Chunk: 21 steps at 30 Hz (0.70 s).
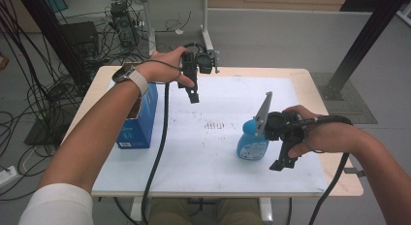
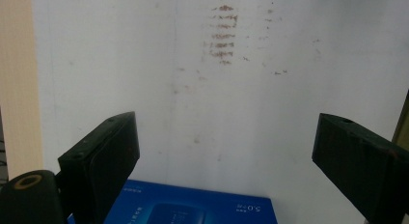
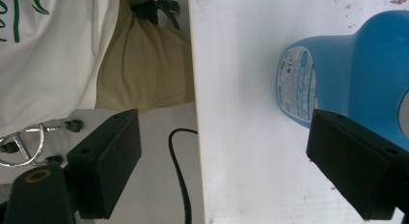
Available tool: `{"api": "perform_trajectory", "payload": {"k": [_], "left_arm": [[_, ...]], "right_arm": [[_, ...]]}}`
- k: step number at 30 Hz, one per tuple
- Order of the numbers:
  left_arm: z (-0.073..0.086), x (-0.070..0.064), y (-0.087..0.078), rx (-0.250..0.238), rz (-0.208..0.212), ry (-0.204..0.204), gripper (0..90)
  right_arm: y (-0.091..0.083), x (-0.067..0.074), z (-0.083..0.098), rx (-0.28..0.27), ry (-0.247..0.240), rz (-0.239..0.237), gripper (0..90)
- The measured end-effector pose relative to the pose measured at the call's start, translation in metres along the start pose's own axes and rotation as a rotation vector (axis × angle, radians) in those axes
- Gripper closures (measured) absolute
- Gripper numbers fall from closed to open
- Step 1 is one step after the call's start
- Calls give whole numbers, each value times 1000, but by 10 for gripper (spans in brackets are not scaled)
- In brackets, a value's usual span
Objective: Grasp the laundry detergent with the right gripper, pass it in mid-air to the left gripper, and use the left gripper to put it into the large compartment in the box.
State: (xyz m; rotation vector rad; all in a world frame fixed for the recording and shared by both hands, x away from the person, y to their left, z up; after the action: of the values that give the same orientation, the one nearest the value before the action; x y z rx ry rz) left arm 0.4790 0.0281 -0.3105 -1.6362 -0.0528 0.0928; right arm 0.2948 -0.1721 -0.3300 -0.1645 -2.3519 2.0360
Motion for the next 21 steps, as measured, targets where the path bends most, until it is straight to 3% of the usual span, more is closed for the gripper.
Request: {"api": "perform_trajectory", "payload": {"k": [21], "left_arm": [[1,-2,-2,-8,-3,-7,94]], "right_arm": [[-7,0,0,-24,3,11,95]]}}
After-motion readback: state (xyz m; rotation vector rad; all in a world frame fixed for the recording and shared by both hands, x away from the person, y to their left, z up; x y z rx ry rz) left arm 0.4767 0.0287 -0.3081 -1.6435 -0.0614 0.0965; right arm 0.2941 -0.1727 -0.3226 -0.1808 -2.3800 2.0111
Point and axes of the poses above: each handheld gripper's, and its own axes: y roughly forward along the jaws, z roughly out of its underside, x roughly to its left, the point moved 9 cm from there along y, roughly forward along the jaws, and after that the axes turned 7 degrees about z, right-handed, at the moved point
